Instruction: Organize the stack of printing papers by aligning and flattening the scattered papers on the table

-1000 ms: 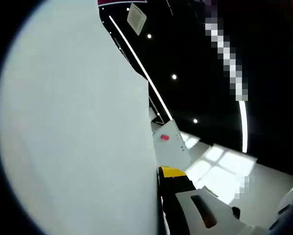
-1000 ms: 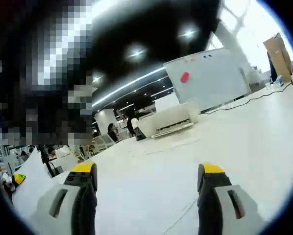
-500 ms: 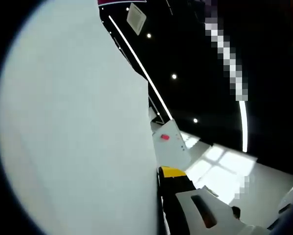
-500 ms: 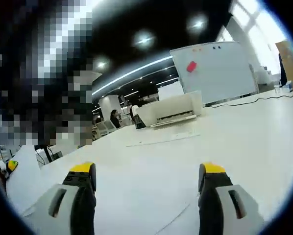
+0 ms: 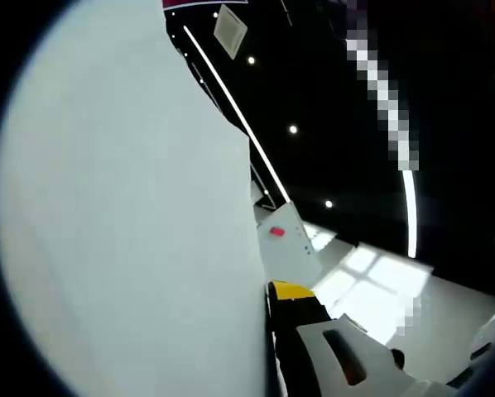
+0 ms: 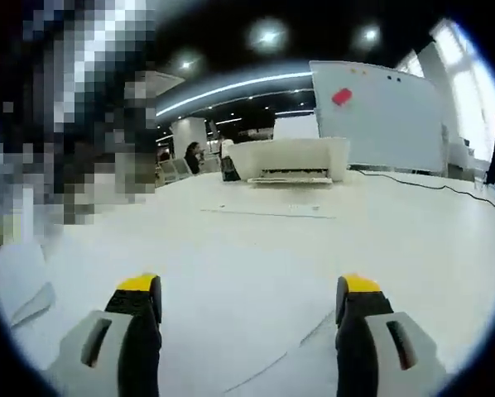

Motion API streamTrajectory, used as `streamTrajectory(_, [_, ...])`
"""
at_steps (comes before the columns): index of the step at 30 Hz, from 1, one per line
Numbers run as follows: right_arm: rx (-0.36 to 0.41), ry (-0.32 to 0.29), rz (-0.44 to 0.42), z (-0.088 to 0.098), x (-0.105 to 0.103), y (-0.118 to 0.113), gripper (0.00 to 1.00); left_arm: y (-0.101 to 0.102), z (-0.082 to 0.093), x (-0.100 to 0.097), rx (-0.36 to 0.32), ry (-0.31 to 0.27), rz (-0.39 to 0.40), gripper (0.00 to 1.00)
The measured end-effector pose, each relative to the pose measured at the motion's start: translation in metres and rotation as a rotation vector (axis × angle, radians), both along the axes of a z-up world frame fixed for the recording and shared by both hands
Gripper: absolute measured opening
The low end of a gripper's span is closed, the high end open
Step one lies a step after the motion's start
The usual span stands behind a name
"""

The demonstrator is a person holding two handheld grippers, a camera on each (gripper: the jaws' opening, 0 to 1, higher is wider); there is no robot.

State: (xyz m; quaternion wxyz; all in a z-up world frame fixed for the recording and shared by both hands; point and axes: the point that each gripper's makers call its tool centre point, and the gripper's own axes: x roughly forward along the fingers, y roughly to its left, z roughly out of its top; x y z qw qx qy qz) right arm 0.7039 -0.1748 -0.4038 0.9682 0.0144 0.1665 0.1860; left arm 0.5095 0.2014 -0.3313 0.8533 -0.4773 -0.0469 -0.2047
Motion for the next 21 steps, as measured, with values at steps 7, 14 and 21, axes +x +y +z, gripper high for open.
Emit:
streamTrajectory(7, [-0.085, 0.037, 0.018, -0.018, -0.001, 0.0, 0.85, 0.001, 0.001, -0.001, -0.005, -0.006, -0.002, 0.08])
streamTrajectory(14, [-0.141, 0.06, 0.036, -0.03, -0.002, -0.005, 0.82, -0.002, 0.002, -0.001, 0.019, -0.014, 0.001, 0.08])
streamTrajectory(21, [-0.112, 0.047, 0.048, -0.03, -0.003, 0.0, 0.77, -0.004, 0.003, -0.002, 0.032, -0.022, 0.002, 0.08])
